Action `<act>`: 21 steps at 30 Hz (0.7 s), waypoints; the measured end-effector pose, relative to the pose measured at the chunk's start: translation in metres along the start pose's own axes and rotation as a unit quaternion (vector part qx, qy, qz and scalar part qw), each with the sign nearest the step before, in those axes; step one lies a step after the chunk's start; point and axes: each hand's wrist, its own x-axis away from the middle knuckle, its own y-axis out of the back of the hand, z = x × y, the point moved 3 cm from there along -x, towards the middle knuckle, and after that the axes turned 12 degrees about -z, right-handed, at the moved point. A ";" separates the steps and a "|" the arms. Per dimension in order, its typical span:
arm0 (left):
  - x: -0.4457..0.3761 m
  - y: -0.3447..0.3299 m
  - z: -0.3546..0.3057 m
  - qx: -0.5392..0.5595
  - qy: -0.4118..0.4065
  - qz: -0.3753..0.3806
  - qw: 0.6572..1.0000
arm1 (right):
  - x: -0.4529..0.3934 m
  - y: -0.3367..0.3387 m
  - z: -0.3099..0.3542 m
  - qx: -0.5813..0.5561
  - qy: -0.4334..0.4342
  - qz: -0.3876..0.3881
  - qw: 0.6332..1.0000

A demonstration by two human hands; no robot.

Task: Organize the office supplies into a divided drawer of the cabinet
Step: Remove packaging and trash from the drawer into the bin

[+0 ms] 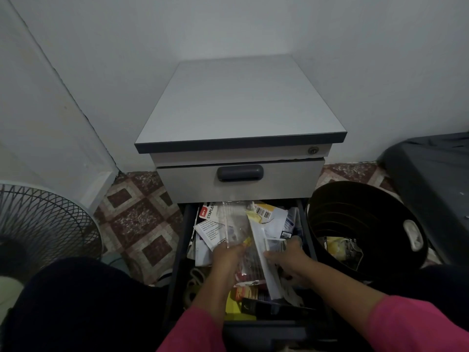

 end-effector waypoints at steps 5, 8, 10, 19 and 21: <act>-0.001 -0.001 0.000 -0.007 -0.018 -0.003 1.000 | 0.007 0.003 0.004 -0.034 0.005 0.016 0.999; -0.001 -0.001 -0.002 -0.010 -0.028 -0.009 1.000 | 0.016 0.006 0.007 -0.059 -0.002 0.052 0.997; 0.001 -0.001 -0.003 -0.009 -0.022 0.001 1.000 | 0.024 0.009 0.012 -0.066 0.008 0.063 0.996; -0.004 0.020 -0.016 -0.004 0.013 0.039 0.999 | 0.016 0.025 0.030 -0.143 -0.026 0.101 0.984; -0.008 0.028 -0.019 -0.018 0.024 0.050 0.998 | 0.014 0.031 0.035 -0.164 -0.043 0.111 0.979</act>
